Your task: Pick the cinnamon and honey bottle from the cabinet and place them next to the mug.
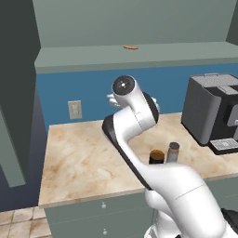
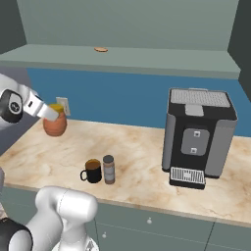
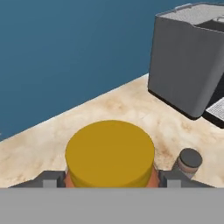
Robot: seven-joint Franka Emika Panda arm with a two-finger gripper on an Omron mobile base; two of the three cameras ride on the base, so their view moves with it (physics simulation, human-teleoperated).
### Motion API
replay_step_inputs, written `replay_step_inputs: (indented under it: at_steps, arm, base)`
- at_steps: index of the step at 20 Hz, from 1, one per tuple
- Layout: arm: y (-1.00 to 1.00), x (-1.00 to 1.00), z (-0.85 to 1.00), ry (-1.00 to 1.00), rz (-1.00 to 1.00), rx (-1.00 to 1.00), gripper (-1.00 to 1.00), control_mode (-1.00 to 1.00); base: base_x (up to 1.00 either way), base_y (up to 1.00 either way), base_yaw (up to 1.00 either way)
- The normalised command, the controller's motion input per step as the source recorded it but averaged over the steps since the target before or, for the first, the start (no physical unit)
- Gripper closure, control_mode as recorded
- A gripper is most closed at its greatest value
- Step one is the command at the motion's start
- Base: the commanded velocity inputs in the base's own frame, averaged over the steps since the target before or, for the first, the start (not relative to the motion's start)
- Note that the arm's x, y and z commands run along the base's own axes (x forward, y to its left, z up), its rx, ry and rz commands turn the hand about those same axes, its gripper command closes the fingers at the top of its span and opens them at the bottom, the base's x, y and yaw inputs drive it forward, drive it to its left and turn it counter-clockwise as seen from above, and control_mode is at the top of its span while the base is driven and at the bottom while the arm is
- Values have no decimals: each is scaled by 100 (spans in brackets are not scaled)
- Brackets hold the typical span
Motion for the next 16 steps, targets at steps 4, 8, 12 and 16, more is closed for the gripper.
replay_step_inputs:
  at_steps: [4,8,12,16]
  arm:
    - [0,31,-27,2,-23,4,100,-100]
    - [-1,29,-19,0,-24,2,100,-100]
    - [-1,24,-20,0,-26,1,100,-100]
    - [0,20,-24,0,-25,0,100,-100]
  base:
    - [0,0,0]
    - [0,0,0]
    - [0,0,0]
    - [0,0,0]
